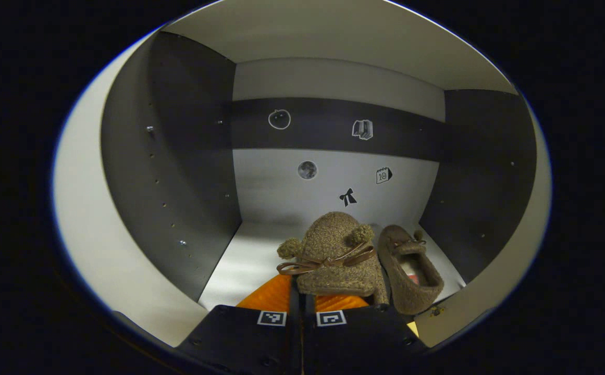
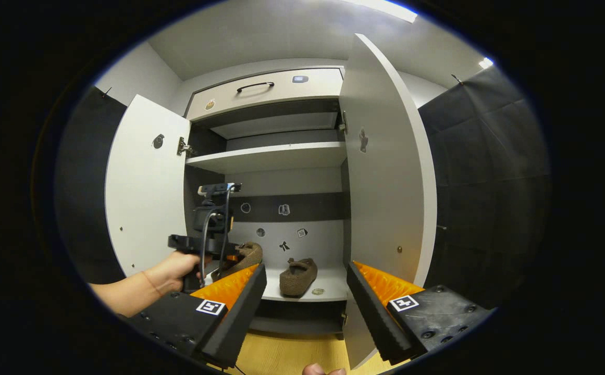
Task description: Grab one shoe with the right hand and put it into the shoe cabinet, grab the other shoe with the left hand and put it into the shoe cabinet; then close the right door with the right hand and the left door with the left hand.
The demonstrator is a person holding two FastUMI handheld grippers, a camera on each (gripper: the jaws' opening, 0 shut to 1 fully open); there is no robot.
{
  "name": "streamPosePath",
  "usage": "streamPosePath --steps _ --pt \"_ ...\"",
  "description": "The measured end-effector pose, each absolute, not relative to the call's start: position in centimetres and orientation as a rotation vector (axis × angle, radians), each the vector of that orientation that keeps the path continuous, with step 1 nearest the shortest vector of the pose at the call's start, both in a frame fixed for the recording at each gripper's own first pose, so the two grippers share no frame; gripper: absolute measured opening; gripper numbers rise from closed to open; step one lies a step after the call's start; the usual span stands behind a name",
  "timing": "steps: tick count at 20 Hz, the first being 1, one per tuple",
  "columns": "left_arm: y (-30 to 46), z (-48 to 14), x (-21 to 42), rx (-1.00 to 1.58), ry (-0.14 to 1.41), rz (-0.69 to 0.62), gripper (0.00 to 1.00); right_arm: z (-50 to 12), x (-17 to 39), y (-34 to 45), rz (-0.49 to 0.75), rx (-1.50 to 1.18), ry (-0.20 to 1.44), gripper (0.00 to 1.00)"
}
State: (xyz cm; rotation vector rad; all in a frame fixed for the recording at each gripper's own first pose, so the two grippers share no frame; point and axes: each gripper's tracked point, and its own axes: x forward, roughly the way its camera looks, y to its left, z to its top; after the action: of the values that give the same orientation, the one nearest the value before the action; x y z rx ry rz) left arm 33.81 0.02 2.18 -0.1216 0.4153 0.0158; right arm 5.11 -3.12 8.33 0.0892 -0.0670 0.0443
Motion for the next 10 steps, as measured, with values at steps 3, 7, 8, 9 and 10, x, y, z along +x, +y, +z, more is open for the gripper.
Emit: streamPosePath --steps 3,7,8,9,10 --pt "0.2 1.4 37.6 -0.107 0.450 0.033 0.06 8.4 5.3 -3.3 0.034 0.087 -0.065 0.98" --pt "0.5 -0.9 41.1 -0.067 0.512 0.058 0.06 8.3 5.6 -4.3 0.005 0.085 -0.063 0.98" --pt "0.4 -1.6 41.7 -0.056 0.529 0.062 0.06 8.4 5.6 -4.5 -0.001 0.082 -0.064 0.98" --pt "0.5 -2.5 42.5 -0.049 0.545 0.065 0.06 8.3 5.7 -4.8 -0.008 0.078 -0.065 0.98" --pt "0.5 -3.1 43.0 -0.042 0.560 0.068 0.06 8.4 5.8 -5.1 -0.015 0.076 -0.065 0.98"
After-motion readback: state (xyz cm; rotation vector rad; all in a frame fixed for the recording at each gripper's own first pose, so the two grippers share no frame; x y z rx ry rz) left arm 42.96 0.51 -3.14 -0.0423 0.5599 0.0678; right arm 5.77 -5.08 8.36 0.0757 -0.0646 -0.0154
